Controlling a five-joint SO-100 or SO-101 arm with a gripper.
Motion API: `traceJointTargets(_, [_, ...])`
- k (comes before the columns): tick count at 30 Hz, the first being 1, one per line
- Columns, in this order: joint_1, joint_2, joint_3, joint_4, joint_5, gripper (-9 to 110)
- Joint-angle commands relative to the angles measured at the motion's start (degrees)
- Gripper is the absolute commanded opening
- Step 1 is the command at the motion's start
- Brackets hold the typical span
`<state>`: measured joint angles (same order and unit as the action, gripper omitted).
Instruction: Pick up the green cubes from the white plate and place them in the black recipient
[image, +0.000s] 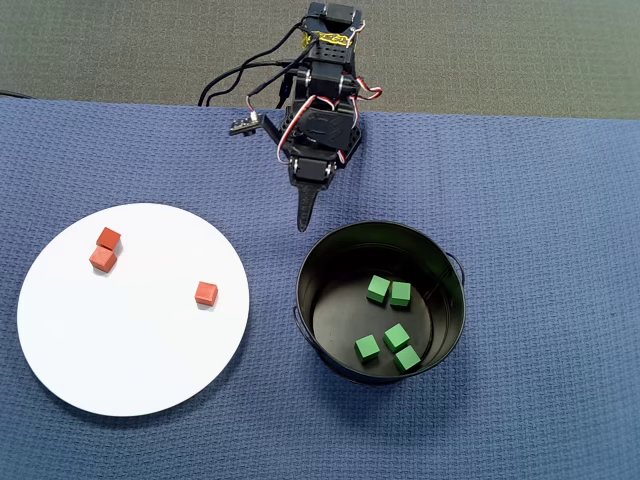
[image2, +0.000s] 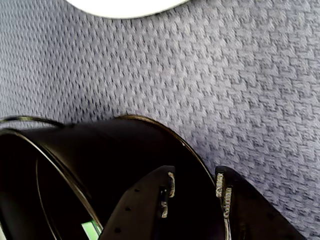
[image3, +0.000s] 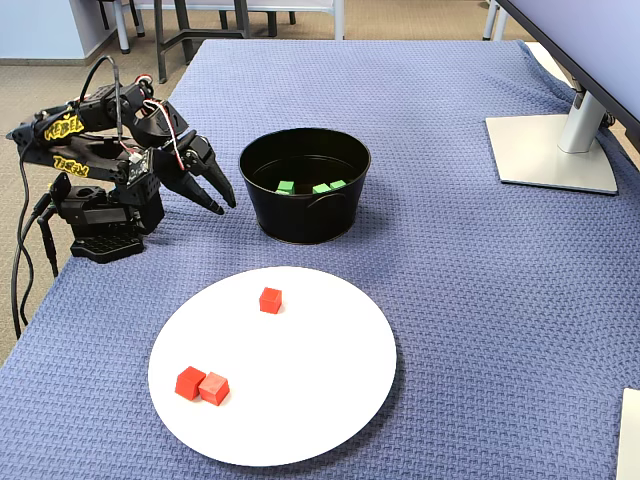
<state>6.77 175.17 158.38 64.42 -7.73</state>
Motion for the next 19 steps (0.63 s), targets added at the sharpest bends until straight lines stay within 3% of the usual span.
traceJointTargets(1, [-1.8, 2.9, 0.7, 3.2, 0.5, 0])
traceJointTargets(19, [-1.2, 4.4, 7.8, 1.8, 0.2, 0])
